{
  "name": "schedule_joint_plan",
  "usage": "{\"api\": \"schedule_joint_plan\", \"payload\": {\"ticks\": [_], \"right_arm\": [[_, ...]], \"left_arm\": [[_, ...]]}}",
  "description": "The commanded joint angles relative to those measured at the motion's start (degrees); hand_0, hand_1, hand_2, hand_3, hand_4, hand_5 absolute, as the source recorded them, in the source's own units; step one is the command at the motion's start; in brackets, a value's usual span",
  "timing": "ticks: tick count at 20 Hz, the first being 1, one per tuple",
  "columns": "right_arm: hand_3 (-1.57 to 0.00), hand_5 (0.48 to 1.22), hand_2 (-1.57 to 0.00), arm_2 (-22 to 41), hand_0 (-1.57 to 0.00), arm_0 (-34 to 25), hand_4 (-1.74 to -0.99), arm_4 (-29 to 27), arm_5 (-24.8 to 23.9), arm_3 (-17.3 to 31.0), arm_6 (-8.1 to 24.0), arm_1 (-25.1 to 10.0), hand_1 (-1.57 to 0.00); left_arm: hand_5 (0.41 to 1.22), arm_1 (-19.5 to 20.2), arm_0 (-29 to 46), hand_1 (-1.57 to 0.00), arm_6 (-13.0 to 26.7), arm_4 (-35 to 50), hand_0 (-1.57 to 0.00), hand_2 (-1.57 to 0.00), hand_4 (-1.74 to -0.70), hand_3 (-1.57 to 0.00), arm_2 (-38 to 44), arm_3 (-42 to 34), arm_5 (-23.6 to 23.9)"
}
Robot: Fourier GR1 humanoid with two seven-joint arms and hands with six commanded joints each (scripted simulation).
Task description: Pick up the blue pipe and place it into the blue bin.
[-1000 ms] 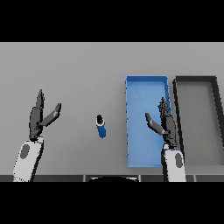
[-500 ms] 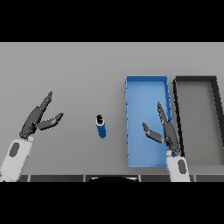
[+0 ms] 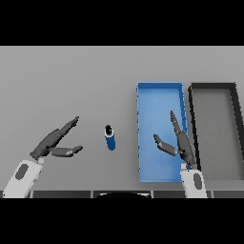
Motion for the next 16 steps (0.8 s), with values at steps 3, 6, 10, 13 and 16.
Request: {"api": "schedule_joint_plan", "payload": {"ticks": [3, 6, 10, 13, 16], "right_arm": [[0.00, 0.613, 0.00, -0.02, 0.00, 0.49, -1.211, 0.51, -0.27, 0.08, -0.83, -0.15, 0.00], [0.00, 0.618, 0.00, -0.01, 0.00, 0.37, -1.221, -0.06, -0.23, -0.71, 0.36, 0.26, 0.00], [0.00, 0.622, 0.00, 0.27, 0.00, 0.88, -1.230, 0.33, -0.52, -1.27, 1.12, 0.56, 0.00], [0.00, 0.621, 0.00, 0.53, 0.00, 1.67, -1.229, 0.53, -0.61, -2.06, 0.22, 0.66, 0.00], [0.00, 0.610, 0.00, 0.39, 0.00, 1.73, -1.212, 0.61, -0.56, -2.27, 0.65, 0.32, 0.00]], "left_arm": [[0.490, -2.27, -0.76, 0.00, 1.68, -2.21, 0.00, 0.00, -1.17, 0.00, -3.49, -1.76, -0.12], [0.469, -4.68, -0.62, 0.00, 1.41, -5.76, 0.00, 0.00, -1.18, 0.00, -6.21, -1.65, 0.89], [0.465, -9.43, -2.14, 0.00, 1.07, -9.12, 0.00, 0.00, -1.19, 0.00, -8.56, 2.14, 2.46], [0.467, -13.10, -4.29, 0.00, 2.51, -9.41, 0.00, 0.00, -1.20, 0.00, -9.63, 6.20, 2.12], [0.469, -17.13, -7.13, 0.00, 2.79, -9.60, 0.00, 0.00, -1.19, 0.00, -10.36, 10.19, 1.86]]}}
